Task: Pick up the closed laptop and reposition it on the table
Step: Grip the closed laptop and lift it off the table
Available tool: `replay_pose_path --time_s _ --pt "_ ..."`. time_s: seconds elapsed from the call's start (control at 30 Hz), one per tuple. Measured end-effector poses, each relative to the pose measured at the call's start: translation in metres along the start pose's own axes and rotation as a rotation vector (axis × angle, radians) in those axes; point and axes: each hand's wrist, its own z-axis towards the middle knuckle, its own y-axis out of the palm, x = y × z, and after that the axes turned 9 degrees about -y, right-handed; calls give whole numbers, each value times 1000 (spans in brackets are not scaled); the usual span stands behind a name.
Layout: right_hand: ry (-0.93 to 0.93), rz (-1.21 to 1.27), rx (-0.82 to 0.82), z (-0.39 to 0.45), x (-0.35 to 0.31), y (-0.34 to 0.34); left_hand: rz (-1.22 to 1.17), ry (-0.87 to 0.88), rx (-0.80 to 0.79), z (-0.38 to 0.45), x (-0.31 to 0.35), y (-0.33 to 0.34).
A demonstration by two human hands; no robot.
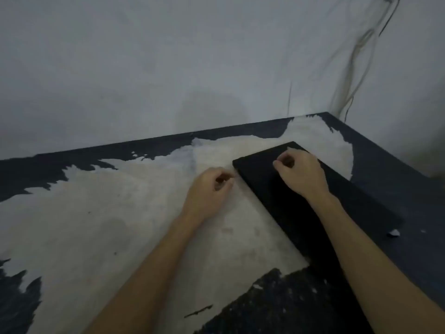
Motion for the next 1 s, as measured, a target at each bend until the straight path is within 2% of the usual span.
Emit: replay_pose_path --time_s 0.1,0.27,0.33,0.47,0.6,0.7,0.87,0.93,1.0 --pt "40 -145 -30 11 19 -3 26 -5 69 18 12 19" --pt "250 -259 -155 22 32 -4 174 -161 -2 39 28 51" --pt "275 -266 -149 23 34 -2 231 -196 31 43 29 58" --pt "259 -230 -48 23 34 -1 155 -199 99 49 32 66" --pt "264 -138 18 25 34 -8 -20 -226 122 53 39 67" --pt "258 -78 85 26 32 -14 -208 -203 204 54 47 67" --pt "243 -25 179 27 23 -24 -850 -454 205 46 63 70" --pt "244 -25 197 28 20 -27 -985 -534 161 48 66 71" --pt "241 -28 194 28 17 -28 -999 -564 158 51 67 74"
